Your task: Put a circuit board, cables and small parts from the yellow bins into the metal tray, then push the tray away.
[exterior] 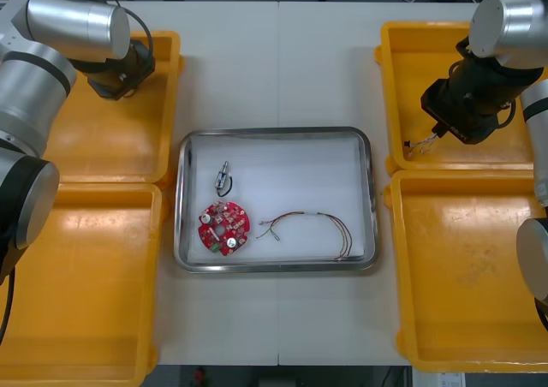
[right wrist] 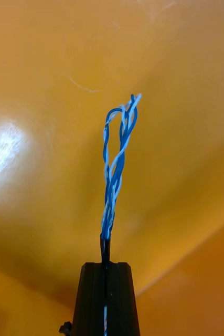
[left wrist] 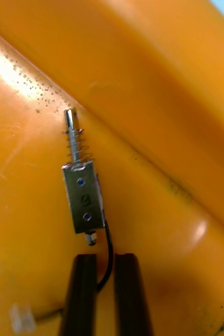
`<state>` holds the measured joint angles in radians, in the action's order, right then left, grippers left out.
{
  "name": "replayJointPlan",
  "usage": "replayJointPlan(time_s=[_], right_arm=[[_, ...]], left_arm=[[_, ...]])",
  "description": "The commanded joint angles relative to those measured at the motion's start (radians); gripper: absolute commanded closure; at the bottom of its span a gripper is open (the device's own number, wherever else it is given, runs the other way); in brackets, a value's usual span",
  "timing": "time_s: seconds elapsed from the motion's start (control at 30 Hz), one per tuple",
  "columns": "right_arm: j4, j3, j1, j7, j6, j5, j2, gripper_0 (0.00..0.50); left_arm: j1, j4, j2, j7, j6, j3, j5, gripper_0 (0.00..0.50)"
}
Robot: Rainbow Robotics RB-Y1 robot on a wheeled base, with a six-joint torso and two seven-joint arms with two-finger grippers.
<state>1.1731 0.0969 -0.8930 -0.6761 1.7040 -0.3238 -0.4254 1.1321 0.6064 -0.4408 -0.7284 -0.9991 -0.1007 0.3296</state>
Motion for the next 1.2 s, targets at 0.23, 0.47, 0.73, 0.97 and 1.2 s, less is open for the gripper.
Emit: replayJointPlan(time_s=[0.23,0.47,0.73,0.97,1.2], right_arm=[[0.266,0.023,0.006,-0.011,0.216,-0.038,-0.084,0.500],[0.433,0.023,0.006,-0.077,0.216,-0.143,-0.118,0.500],[0.658,-0.033,0.036,-0.255,0.216,-0.261,-0.144,0.500],[0.810,-0.131,0.082,-0.378,0.216,-0.334,-0.168,0.500],[0.879,-0.177,0.091,-0.582,0.216,-0.406,-0.177,0.500]], left_arm=[[0.046,0.046,-0.021,0.040,-0.127,0.018,-0.007,0.500],[0.046,0.098,-0.047,0.024,-0.233,0.042,-0.007,0.500],[0.046,0.139,-0.068,0.003,-0.308,0.087,-0.007,0.500],[0.046,0.139,-0.070,-0.003,-0.308,0.088,-0.006,0.500],[0.046,0.139,-0.070,-0.003,-0.312,0.087,0.003,0.500]])
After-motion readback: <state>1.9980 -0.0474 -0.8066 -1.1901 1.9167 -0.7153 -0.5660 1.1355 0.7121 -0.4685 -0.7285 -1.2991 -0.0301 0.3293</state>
